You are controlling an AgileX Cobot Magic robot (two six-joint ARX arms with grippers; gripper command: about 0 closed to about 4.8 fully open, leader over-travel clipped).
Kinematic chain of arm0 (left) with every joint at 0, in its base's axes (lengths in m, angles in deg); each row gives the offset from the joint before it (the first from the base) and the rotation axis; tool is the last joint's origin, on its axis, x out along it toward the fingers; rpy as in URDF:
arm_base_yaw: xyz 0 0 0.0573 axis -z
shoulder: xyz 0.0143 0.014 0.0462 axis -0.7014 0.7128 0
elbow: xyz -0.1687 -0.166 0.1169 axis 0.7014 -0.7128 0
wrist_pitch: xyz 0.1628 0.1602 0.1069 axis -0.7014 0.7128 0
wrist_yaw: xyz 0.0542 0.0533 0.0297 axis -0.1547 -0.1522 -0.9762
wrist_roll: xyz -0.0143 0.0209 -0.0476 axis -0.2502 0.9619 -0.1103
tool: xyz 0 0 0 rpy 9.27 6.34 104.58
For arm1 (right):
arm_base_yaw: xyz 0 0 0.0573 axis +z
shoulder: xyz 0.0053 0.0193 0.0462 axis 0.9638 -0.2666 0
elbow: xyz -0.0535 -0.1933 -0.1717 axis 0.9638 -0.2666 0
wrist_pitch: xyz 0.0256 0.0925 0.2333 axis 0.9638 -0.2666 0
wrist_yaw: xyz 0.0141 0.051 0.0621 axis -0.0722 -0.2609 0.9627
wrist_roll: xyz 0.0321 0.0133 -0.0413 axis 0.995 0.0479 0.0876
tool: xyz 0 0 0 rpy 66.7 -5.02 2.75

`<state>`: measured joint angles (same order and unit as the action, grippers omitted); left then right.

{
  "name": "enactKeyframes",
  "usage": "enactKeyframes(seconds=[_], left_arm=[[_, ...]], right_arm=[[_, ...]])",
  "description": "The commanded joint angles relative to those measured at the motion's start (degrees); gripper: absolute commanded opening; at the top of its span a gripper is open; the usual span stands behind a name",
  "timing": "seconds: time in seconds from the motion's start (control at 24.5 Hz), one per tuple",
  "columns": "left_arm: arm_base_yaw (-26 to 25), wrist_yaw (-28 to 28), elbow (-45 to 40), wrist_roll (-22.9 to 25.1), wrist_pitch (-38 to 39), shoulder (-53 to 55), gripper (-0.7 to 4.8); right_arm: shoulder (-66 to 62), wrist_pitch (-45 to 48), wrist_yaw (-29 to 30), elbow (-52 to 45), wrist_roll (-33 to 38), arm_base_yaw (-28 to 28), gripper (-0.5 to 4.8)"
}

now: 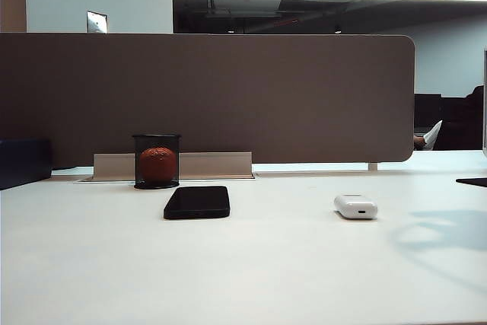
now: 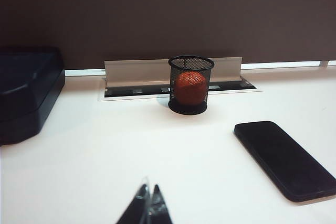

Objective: Find the wireless headphone case on the desktop and place it on the left side of the phone.

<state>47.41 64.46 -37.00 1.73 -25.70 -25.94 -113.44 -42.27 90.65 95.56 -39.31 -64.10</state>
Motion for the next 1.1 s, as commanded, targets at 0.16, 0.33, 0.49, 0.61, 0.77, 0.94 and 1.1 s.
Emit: enactKeyframes(seconds=[0.16, 0.33, 0.49, 0.61, 0.77, 0.94, 1.1], left_arm=[[-0.11, -0.11, 0.13, -0.15, -0.39, 0.04, -0.05], [-0.11, -0.09, 0.13, -0.15, -0.39, 0.04, -0.05], [-0.11, -0.11, 0.13, -0.17, -0.39, 0.04, -0.05], [-0.11, -0.09, 0.13, -0.17, -0.39, 0.04, -0.05], [-0.11, -0.09, 0.13, -0.15, -0.39, 0.04, -0.05], [-0.11, -0.09, 0.13, -0.17, -0.42, 0.04, -0.05], [-0.11, -0.09, 0.13, -0.17, -0.42, 0.04, -0.05]], right_arm=[[0.39, 0.66, 0.13, -1.29, 0.15, 0.07, -0.07], [0.33, 0.66, 0.11, -1.49, 0.09, 0.07, -0.07], [-0.02, 0.68, 0.11, -1.55, -0.15, 0.07, -0.06], [-0.52, 0.7, 0.11, -1.6, -0.28, 0.07, -0.05], [-2.14, 0.81, -0.11, -1.6, -0.55, 0.07, 0.02], [-4.02, 0.9, -0.26, -1.66, -0.79, 0.07, 0.43], [-6.14, 0.92, -0.33, -1.66, -0.87, 0.07, 1.54]])
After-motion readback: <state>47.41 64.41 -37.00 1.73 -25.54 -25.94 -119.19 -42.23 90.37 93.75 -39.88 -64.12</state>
